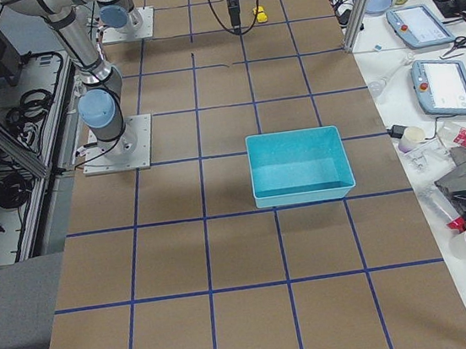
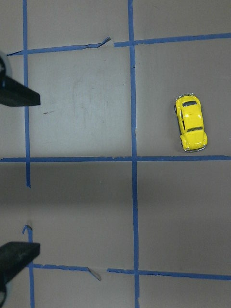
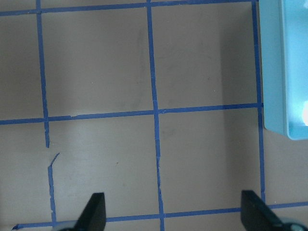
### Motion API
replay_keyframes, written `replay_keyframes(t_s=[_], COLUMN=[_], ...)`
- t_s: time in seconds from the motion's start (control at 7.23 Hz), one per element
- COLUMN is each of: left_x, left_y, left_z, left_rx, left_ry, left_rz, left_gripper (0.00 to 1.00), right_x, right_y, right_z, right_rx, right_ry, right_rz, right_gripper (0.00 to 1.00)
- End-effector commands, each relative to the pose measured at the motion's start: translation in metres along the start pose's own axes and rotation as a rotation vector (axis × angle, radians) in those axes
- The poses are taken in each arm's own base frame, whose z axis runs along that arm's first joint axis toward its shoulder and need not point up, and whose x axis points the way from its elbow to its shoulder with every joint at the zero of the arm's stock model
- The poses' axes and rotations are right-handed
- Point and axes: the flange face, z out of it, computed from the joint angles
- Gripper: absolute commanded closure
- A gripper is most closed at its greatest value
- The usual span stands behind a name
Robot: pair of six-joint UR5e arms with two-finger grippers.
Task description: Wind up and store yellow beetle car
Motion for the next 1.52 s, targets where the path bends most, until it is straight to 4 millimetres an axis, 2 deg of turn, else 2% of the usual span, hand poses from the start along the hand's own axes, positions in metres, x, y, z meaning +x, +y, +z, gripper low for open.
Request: replay_keyframes(t_s=[0.0, 0.55, 0.83, 1.38], left_x=[-0.001, -0.003, -0.003, -0.006], left_y=[0.002, 0.002, 0.0, -0.002], left_z=[0.0, 0.003, 0.004, 0.005], left_rx=[-0.001, -0.008, -0.008, -0.007], left_ry=[-0.007, -0.014, -0.011, -0.013], left_rz=[-0.002, -0.003, -0.003, -0.01], left_gripper=[0.0, 0.0, 0.0, 0.0], right_x=[0.001, 0.001, -0.002, -0.007], right_y=[-0.001, -0.001, -0.019, -0.048], right_z=[0.0, -0.001, 0.02, 0.018], right_rx=[0.001, 0.007, -0.034, 0.014], right_ry=[0.0, -0.002, -0.016, -0.051], right_rz=[0.0, 0.005, 0.015, 0.008], right_gripper=[0.0, 0.0, 0.0, 0.0])
